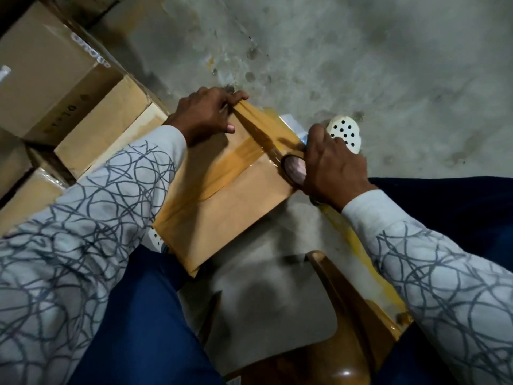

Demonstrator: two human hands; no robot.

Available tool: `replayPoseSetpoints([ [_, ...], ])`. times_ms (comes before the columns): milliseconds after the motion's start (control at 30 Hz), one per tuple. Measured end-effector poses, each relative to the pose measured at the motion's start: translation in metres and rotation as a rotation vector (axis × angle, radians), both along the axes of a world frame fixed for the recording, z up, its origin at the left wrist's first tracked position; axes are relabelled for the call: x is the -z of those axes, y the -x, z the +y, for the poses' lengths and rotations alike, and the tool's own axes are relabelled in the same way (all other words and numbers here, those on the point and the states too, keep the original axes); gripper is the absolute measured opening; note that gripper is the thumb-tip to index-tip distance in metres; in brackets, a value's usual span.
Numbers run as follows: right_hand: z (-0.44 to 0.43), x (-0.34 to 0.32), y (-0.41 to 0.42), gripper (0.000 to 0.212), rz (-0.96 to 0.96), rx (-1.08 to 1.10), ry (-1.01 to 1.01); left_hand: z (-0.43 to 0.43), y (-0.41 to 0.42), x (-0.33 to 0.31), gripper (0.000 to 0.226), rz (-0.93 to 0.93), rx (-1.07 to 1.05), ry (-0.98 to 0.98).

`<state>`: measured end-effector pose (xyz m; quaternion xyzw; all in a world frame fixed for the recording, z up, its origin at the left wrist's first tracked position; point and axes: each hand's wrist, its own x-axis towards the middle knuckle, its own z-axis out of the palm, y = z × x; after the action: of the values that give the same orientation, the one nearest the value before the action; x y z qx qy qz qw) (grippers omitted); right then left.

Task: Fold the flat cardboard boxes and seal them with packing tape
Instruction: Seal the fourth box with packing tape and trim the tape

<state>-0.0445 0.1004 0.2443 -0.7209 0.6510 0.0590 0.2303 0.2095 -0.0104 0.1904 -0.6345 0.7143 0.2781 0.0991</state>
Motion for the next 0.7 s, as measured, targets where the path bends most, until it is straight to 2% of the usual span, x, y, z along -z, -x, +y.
replayPoseSetpoints([
  [133,0.034,0.001,0.027,0.056,0.037,0.129,-0.047,0.001,0.001,-0.002,0.078,-0.002,0.010,0.003],
  [233,0.055,0.008,0.040,0.059,0.074,0.197,-0.174,0.001,0.001,-0.002,0.078,-0.010,0.029,0.001],
  [300,0.066,0.015,0.040,0.059,0.034,0.270,-0.267,0.001,0.002,0.000,0.078,-0.040,0.068,0.001],
  [433,0.078,0.030,0.027,0.058,-0.054,0.397,-0.421,0.002,0.004,0.004,0.083,-0.245,0.253,0.105],
  [533,0.087,0.039,0.017,0.057,-0.093,0.426,-0.402,0.006,0.009,0.003,0.085,-0.330,0.325,0.155],
  [700,0.098,0.054,0.010,0.051,-0.113,0.499,-0.301,0.011,0.010,0.000,0.085,-0.354,0.376,0.171],
])
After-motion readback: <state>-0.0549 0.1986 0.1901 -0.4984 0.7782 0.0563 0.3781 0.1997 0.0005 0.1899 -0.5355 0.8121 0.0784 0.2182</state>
